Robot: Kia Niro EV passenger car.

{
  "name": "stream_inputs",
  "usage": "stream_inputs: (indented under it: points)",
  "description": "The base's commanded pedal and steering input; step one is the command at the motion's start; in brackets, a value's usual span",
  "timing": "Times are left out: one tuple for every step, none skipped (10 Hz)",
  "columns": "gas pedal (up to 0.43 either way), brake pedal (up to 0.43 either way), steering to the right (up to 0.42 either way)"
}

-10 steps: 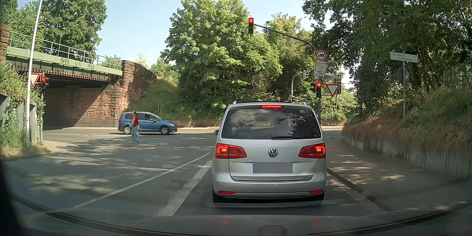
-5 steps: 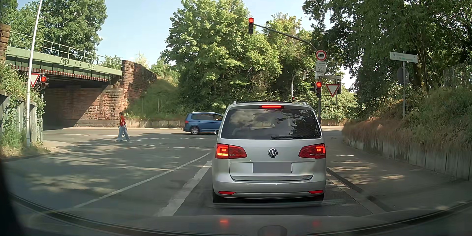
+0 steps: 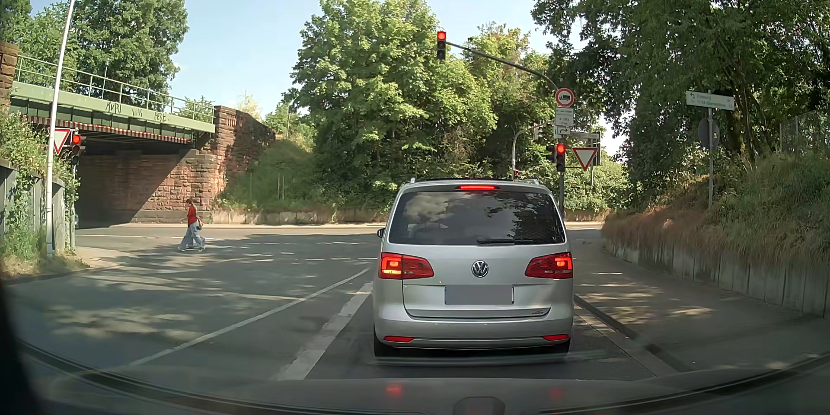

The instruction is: Follow the waypoints while adhering to traffic rules and regulations

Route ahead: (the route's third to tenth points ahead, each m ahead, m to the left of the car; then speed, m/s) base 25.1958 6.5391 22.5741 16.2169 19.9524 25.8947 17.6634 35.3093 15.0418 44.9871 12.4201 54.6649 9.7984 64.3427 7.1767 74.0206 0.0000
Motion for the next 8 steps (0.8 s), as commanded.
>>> stream_inputs:
  points:
    - [0.0, 0.207, 0.005]
    - [0.0, 0.207, 0.005]
    - [0.0, 0.207, 0.005]
    - [0.0, 0.207, 0.005]
    - [0.0, 0.207, 0.005]
    - [0.0, 0.207, 0.005]
    - [0.0, 0.207, 0.005]
    - [0.0, 0.207, 0.005]
